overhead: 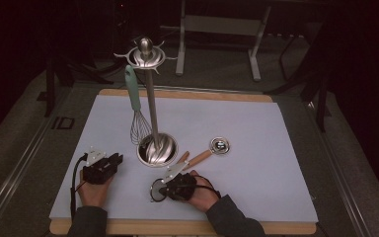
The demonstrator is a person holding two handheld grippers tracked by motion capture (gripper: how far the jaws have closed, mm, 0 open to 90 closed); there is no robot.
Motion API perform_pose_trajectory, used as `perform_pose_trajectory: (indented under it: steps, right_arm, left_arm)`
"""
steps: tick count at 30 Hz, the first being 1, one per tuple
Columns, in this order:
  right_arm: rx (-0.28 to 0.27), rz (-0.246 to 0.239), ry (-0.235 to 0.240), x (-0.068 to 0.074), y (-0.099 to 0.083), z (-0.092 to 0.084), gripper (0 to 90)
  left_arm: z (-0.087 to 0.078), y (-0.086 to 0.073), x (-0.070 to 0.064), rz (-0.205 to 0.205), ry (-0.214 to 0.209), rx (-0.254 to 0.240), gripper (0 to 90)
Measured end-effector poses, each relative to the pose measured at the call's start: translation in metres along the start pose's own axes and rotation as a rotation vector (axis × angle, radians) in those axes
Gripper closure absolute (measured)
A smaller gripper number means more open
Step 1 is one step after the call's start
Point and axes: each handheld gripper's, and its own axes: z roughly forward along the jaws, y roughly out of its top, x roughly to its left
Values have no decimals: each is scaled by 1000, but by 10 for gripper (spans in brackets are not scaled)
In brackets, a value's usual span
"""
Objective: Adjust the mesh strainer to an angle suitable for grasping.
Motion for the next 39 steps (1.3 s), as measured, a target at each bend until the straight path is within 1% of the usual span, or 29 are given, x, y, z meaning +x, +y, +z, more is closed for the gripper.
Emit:
perform_pose_trajectory:
  steps: [7,11,15,21,24,25,26,27,28,30,32,34,37,39]
  right_arm:
    - [36,-19,-7,-1,-9,-12,900]
    - [45,-21,-8,-2,-13,-16,900]
    - [53,-18,-17,-4,-19,-22,900]
    - [59,4,-36,-10,-30,-33,900]
    - [51,16,-39,-13,-35,-41,900]
    - [62,11,-57,-14,-37,-44,900]
    - [90,6,-93,-14,-39,-46,900]
    - [108,6,-114,-16,-42,-47,900]
    - [94,31,-93,-19,-45,-50,900]
    - [87,59,-113,-22,-50,-54,900]
    - [65,87,-124,-25,-50,-58,900]
    - [48,108,-132,-27,-48,-58,900]
    - [20,142,-139,-30,-43,-58,853]
    - [9,151,-140,-30,-40,-57,853]
  left_arm:
    - [1,0,0,6,1,6,755]
    - [1,0,0,5,2,5,755]
    - [1,0,0,5,1,6,755]
    - [1,0,0,5,1,6,754]
    - [1,0,-1,4,3,5,754]
    - [1,0,-1,4,3,4,754]
    - [1,0,-1,4,3,5,754]
    - [1,0,-1,5,2,6,754]
    - [1,0,-1,7,2,7,754]
    - [1,0,-1,10,5,12,754]
    - [2,0,-1,11,7,13,754]
    - [1,0,-2,12,7,12,754]
    - [1,0,-1,13,6,14,754]
    - [1,0,-1,13,6,14,754]
